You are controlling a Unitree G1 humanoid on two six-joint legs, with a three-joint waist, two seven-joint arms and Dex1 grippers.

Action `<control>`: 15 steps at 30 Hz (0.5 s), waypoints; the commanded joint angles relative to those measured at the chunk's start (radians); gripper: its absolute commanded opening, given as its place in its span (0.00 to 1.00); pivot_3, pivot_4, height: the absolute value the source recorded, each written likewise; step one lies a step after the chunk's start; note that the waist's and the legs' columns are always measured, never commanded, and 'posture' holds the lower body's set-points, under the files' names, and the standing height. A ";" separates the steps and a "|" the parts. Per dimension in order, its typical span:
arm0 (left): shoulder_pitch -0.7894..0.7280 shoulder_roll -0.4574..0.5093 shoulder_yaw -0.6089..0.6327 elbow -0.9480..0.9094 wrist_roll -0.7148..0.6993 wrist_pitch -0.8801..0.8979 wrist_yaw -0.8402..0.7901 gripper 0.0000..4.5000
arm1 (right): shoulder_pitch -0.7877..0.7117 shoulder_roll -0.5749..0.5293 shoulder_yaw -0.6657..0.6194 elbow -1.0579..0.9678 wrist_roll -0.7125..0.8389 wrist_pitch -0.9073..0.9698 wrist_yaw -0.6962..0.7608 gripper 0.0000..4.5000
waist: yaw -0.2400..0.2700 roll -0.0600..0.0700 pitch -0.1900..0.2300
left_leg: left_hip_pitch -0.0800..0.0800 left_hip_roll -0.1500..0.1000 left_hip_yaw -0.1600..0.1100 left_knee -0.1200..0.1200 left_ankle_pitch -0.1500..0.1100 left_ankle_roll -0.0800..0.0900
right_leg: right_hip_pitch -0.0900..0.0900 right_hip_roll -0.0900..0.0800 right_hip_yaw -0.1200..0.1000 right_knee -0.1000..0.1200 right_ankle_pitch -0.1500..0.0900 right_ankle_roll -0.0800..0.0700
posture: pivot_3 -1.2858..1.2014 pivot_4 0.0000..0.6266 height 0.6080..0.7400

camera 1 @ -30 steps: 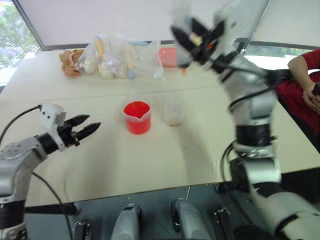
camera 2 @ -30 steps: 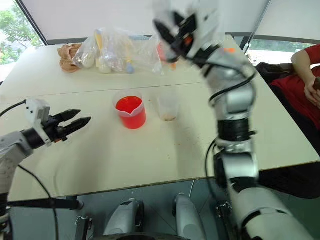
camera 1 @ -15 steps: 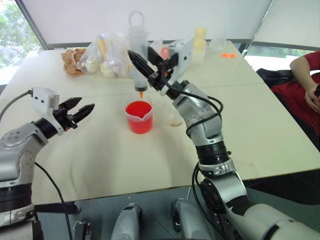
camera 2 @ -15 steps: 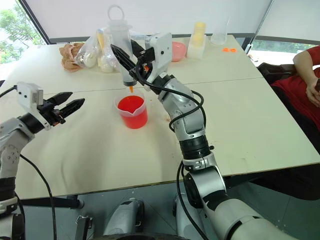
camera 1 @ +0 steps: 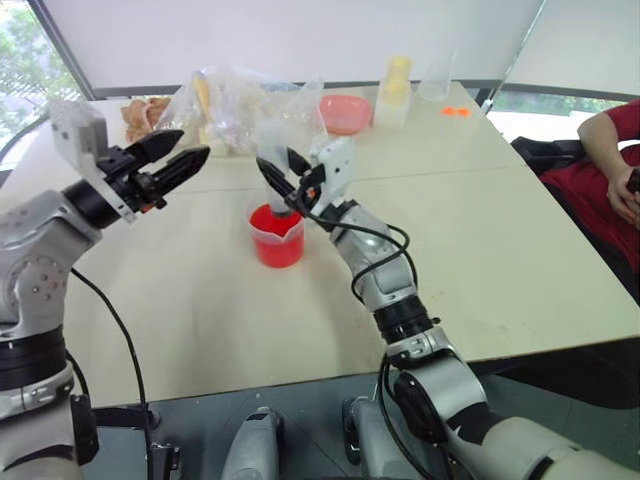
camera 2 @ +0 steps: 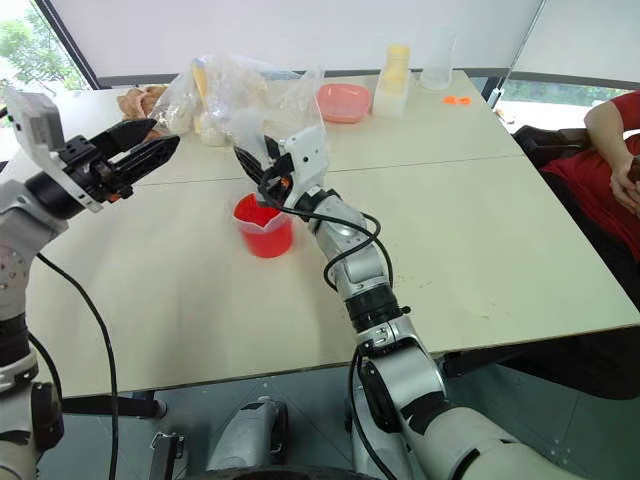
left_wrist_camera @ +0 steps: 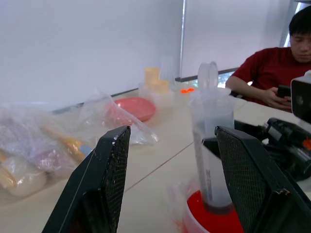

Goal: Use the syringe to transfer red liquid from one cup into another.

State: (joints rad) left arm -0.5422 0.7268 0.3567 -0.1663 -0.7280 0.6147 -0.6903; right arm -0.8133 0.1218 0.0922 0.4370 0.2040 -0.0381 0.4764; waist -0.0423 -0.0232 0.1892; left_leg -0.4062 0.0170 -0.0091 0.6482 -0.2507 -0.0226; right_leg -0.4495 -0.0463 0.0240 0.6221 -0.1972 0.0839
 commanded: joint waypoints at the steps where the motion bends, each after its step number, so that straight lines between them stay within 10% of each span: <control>1: -0.074 -0.019 -0.049 0.020 0.040 -0.059 -0.009 0.65 | 0.001 0.024 0.008 -0.023 -0.005 -0.031 -0.007 0.32 | 0.001 0.000 0.000 | 0.000 0.000 0.000 0.000 0.000 0.000 | 0.000 0.000 0.000 0.000 0.000 0.000 | 0.52 0.24 1.00; 15: -0.249 -0.161 -0.198 0.230 0.239 -0.276 -0.024 0.65 | 0.009 0.038 0.040 -0.038 -0.022 -0.046 -0.016 0.32 | -0.003 0.000 0.000 | 0.001 0.000 0.000 0.000 0.000 0.000 | 0.000 0.000 0.000 0.004 0.000 0.000 | 0.52 0.24 1.00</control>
State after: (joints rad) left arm -0.7626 0.5593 0.1658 0.0706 -0.5125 0.3761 -0.7091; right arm -0.7956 0.1330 0.1265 0.4359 0.1793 -0.0581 0.4593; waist -0.0455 -0.0233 0.1892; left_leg -0.4052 0.0166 -0.0092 0.6487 -0.2505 -0.0229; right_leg -0.4498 -0.0460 0.0242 0.6260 -0.1972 0.0840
